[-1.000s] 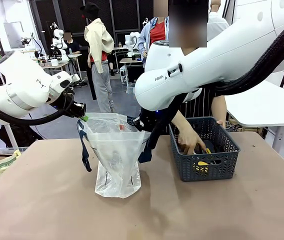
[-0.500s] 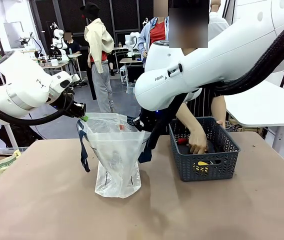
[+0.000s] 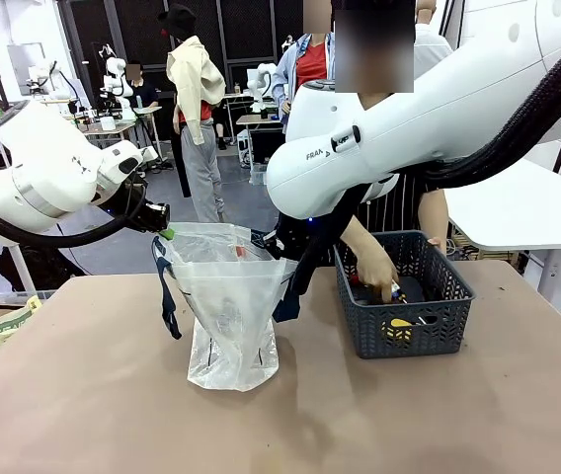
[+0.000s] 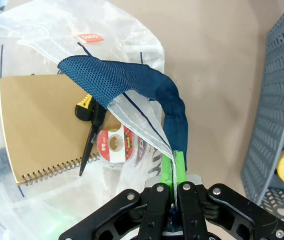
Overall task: Transfer purchased items from the store into the shopping bag.
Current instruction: Move the Reusable shopping bag to the right side of the table.
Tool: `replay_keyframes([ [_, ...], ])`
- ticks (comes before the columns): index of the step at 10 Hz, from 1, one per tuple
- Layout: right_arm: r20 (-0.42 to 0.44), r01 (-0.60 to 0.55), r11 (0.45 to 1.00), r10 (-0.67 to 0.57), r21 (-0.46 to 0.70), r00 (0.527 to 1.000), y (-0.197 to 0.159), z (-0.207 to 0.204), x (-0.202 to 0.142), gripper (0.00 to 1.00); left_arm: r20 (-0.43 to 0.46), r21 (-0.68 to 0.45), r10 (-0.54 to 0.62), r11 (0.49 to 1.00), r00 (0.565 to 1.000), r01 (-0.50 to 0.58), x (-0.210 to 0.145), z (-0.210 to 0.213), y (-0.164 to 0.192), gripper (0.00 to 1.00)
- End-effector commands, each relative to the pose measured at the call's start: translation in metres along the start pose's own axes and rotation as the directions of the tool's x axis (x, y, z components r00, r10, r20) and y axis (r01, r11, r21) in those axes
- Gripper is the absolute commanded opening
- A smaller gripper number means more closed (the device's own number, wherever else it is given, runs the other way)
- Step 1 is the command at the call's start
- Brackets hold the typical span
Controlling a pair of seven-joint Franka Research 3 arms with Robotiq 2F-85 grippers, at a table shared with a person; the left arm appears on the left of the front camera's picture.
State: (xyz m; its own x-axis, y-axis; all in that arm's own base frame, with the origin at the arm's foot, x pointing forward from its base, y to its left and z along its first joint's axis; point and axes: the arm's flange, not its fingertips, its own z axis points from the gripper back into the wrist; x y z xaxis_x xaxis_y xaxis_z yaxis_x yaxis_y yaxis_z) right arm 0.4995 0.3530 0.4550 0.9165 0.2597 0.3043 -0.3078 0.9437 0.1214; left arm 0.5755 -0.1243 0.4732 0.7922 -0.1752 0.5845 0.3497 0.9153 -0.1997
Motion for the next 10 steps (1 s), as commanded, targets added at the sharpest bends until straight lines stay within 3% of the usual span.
replay_keyframes([
  [1,-0.003,0.01,1.0,-0.01,0.001,1.0,-0.0034,0.0013,-0.0031,0.0,0.006,0.0,0.01,1.0,1.0,-0.01,-0.0025,0.0044,0.0017,0.0],
  [10,-0.003,0.01,1.0,-0.01,0.001,1.0,-0.0034,0.0013,-0.0031,0.0,0.006,0.0,0.01,1.0,1.0,-0.01,-0.0025,0.0044,0.0017,0.0],
])
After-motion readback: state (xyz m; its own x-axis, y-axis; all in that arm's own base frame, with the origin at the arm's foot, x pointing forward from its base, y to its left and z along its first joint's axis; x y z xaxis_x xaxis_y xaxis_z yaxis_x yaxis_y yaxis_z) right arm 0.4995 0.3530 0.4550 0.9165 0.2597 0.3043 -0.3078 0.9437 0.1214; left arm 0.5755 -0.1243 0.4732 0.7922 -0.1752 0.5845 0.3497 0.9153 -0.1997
